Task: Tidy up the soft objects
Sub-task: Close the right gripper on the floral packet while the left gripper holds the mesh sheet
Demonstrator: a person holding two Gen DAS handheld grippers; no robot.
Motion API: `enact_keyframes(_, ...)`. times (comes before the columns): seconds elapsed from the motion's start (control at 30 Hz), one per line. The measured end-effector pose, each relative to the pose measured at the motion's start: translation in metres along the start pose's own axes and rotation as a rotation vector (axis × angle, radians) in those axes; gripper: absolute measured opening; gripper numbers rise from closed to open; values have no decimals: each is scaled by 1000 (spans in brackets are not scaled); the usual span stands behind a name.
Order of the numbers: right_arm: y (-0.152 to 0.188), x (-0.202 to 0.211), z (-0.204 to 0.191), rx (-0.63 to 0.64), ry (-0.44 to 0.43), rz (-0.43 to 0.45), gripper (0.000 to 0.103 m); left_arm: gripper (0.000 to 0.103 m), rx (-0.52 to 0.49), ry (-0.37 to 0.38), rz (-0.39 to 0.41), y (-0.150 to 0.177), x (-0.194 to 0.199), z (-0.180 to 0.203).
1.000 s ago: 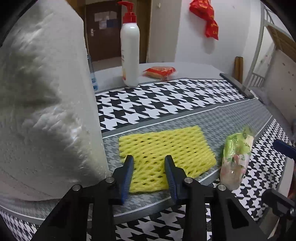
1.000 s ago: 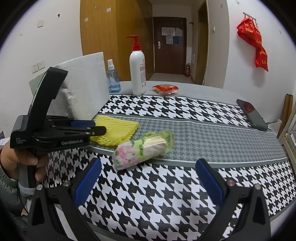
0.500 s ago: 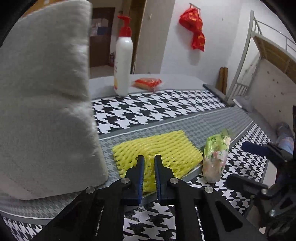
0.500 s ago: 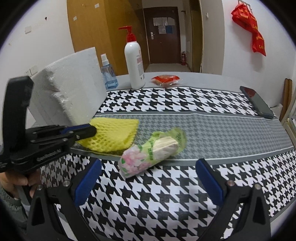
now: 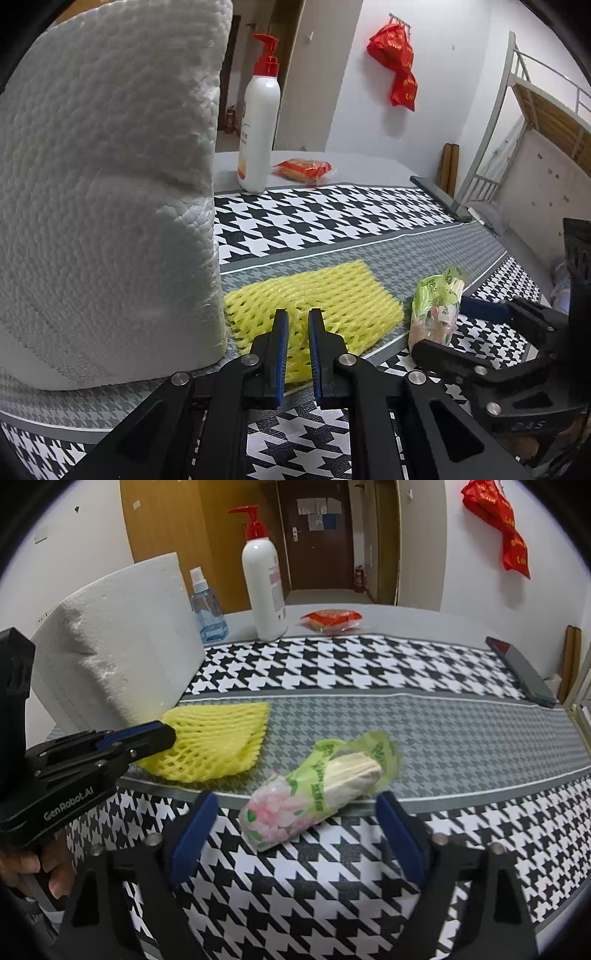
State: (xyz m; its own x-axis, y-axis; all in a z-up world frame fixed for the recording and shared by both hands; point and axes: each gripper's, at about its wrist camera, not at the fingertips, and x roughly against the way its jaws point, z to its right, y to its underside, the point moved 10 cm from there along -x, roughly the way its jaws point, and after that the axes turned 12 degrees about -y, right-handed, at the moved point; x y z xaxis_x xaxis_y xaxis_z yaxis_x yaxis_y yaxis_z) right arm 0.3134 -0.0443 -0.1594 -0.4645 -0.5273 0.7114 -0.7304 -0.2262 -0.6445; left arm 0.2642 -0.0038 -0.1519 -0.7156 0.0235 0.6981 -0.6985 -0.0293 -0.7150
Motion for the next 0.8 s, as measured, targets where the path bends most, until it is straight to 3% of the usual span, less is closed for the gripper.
enact_keyframes(0.27, 7, 2, 10, -55, 2, -6, 45, 12, 2, -2, 2, 0, 1, -2)
enact_keyframes(0.63, 13, 23, 28, -71, 32, 27, 29, 12, -7, 7, 19, -1, 5, 2)
enact_keyframes(0.8, 13, 38, 28, -50, 40, 56, 29, 12, -14, 14, 32, -2, 8, 6)
